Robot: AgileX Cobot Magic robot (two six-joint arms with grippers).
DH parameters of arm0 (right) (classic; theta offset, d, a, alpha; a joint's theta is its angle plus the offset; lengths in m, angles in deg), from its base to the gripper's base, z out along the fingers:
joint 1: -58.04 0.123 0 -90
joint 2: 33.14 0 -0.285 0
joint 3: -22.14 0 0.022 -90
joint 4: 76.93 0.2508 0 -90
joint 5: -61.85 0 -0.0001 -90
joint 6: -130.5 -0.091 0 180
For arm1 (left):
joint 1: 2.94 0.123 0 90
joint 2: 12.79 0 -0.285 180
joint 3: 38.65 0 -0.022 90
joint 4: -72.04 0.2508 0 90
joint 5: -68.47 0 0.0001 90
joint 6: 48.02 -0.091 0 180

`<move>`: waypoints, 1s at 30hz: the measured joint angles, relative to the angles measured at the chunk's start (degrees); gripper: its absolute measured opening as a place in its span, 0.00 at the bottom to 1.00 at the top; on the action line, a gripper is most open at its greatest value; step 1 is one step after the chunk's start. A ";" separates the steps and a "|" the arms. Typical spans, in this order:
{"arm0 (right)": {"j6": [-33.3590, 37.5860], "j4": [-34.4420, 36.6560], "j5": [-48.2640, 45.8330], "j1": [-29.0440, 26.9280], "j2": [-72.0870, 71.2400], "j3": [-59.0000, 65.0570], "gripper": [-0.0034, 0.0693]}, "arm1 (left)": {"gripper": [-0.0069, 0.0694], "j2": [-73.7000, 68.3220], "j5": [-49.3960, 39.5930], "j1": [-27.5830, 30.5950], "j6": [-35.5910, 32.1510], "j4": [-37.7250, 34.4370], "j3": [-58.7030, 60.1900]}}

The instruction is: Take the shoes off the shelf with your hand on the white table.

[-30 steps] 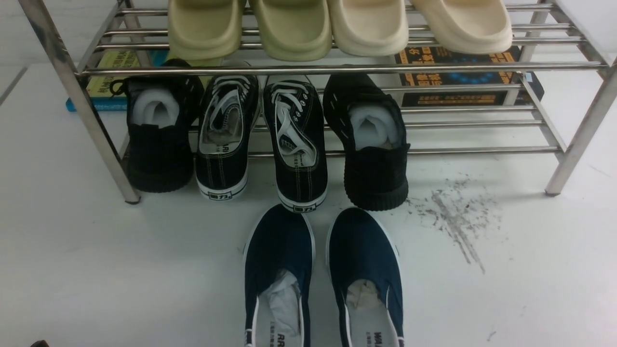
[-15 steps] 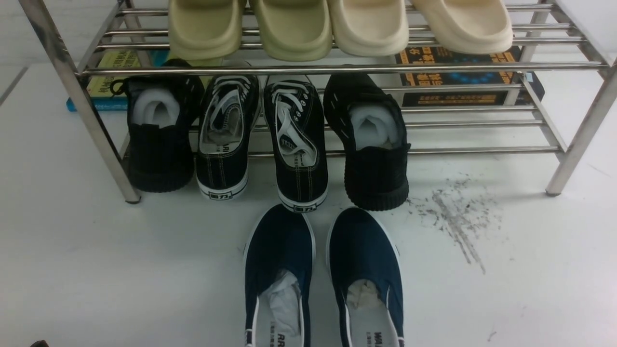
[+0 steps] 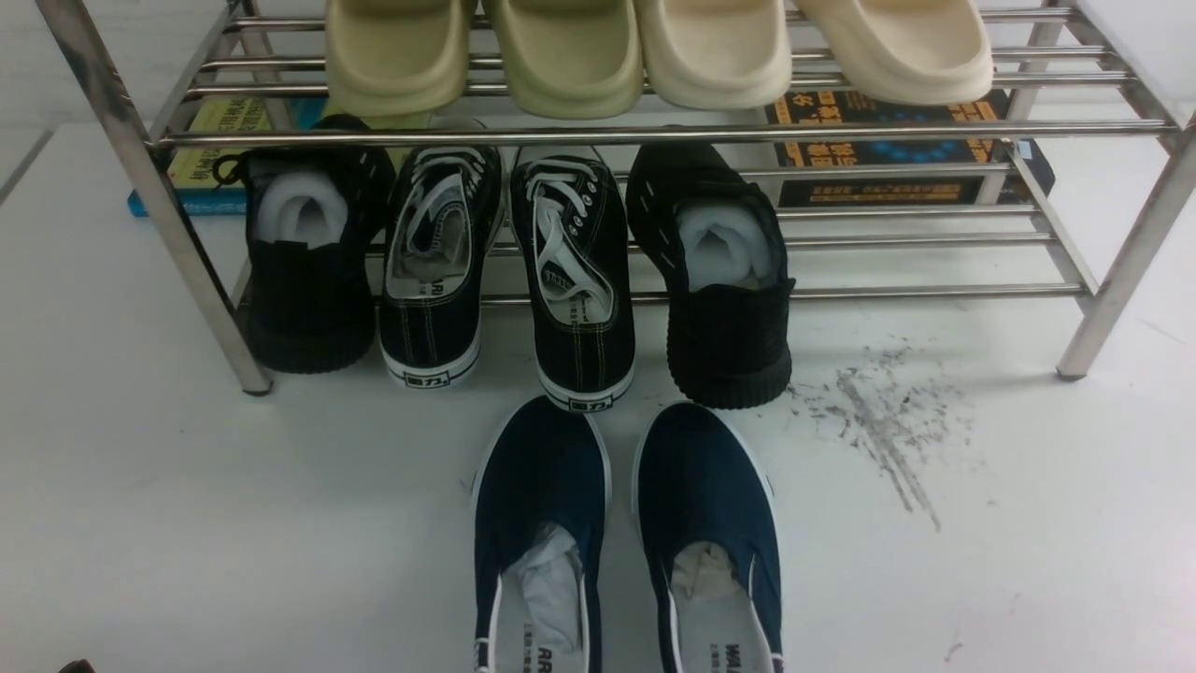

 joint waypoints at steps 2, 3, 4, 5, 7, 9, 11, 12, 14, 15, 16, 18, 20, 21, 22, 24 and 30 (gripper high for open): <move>0.00 -0.06 0.00 -0.06 0.00 0.00 0.19 | 0.41 0.00 0.00 0.00 0.00 0.00 0.00; 0.00 -0.06 0.00 -0.06 0.00 0.00 0.19 | 0.41 0.00 0.00 0.00 0.00 0.00 0.00; 0.00 -0.06 0.00 -0.06 0.00 0.00 0.19 | 0.41 0.00 0.00 0.00 0.00 0.00 0.00; 0.00 -0.06 0.00 -0.06 0.00 0.00 0.19 | 0.41 0.00 0.00 0.00 0.00 0.00 0.00; 0.00 -0.06 0.00 -0.06 0.00 0.00 0.19 | 0.41 0.00 0.00 0.00 0.00 0.00 0.00; 0.00 -0.06 0.00 -0.06 0.00 0.00 0.20 | 0.41 0.00 0.00 0.00 0.00 0.00 0.00; 0.00 -0.06 0.00 -0.06 0.00 0.00 0.20 | 0.41 0.00 0.00 0.00 0.00 0.00 0.00; 0.00 -0.10 0.00 -0.06 0.00 0.00 0.21 | 0.41 0.00 0.00 0.00 0.00 0.00 0.00; 0.00 -0.10 0.00 -0.06 0.00 0.00 0.21 | 0.41 0.00 0.00 0.00 0.00 0.00 0.00; 0.00 -0.10 0.00 -0.06 0.00 0.00 0.21 | 0.41 0.00 0.00 0.00 0.00 0.00 0.00; 0.00 -0.10 0.00 -0.06 0.00 0.00 0.21 | 0.41 0.00 0.00 0.00 0.00 0.00 0.00; 0.00 -0.10 0.00 -0.06 0.00 0.00 0.22 | 0.41 0.00 0.00 0.00 0.00 0.00 0.00; 0.00 -0.10 0.00 -0.06 0.00 0.00 0.22 | 0.41 0.00 0.00 0.00 0.00 0.00 0.00; 0.00 -0.10 0.00 -0.06 0.00 0.00 0.22 | 0.41 0.00 0.00 0.00 0.00 0.00 0.00; 0.00 -0.10 0.00 -0.06 0.00 0.00 0.22 | 0.41 0.00 0.00 0.00 0.00 0.00 0.00; 0.00 -0.10 0.00 -0.06 0.00 0.00 0.23 | 0.41 0.00 0.00 0.00 0.00 0.05 0.00; 0.00 -0.10 0.00 -0.06 0.00 0.00 0.23 | 0.41 0.00 0.00 0.00 0.00 0.05 0.00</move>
